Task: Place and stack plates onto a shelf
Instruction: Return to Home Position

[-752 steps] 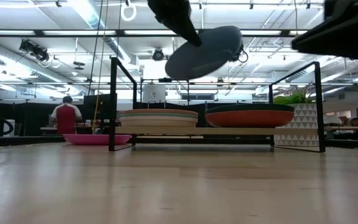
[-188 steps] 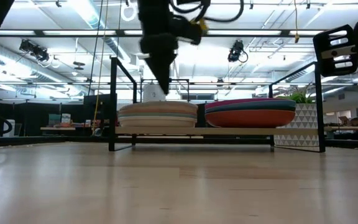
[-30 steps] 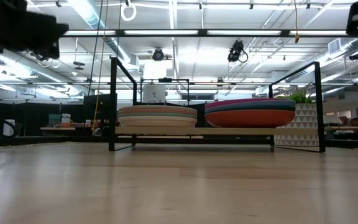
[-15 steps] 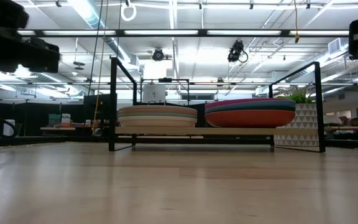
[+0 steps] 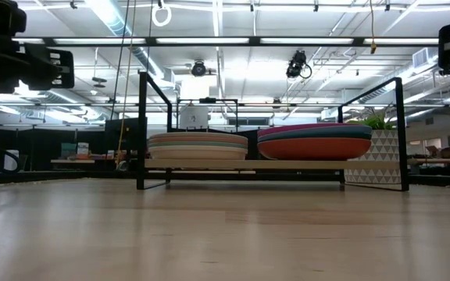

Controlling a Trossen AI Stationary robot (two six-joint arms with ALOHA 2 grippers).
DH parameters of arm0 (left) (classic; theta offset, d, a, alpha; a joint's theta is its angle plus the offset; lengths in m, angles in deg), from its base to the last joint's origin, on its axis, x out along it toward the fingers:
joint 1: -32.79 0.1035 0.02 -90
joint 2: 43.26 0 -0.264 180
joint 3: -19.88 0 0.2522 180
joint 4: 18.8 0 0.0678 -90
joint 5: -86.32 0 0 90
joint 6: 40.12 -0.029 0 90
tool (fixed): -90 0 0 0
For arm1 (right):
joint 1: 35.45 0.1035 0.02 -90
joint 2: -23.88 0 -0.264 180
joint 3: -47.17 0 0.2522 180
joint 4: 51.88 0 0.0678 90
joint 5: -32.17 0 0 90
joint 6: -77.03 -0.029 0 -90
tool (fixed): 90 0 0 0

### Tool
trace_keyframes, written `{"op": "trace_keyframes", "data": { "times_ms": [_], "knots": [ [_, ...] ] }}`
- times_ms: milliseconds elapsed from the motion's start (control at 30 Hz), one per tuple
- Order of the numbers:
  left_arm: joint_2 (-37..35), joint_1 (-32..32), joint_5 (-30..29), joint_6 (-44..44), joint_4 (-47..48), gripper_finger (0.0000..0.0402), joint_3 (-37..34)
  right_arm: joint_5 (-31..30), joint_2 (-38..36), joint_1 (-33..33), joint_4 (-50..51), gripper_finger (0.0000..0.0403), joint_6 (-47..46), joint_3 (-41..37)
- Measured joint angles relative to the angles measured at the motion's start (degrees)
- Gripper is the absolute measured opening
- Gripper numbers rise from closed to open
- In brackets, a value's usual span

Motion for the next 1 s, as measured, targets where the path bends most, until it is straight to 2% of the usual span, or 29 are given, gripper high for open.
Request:
{"op": "trace_keyframes", "data": {
  "times_ms": [267, 1000],
  "knots": [
    [0.29, 1.78, -0.64, 2.28, -4.87, 0.0141, -0.02, 0.01, 0.0, 0.0, -0.34, 0.0078, 0.0, 0.0],
    [0.39, 1.78, -0.55, 2.4, -5.25, 0.0141, -0.04, 0.01, 0.0, 0.0, -0.34, 0.0078, 0.0, 0.0]
  ]
}}
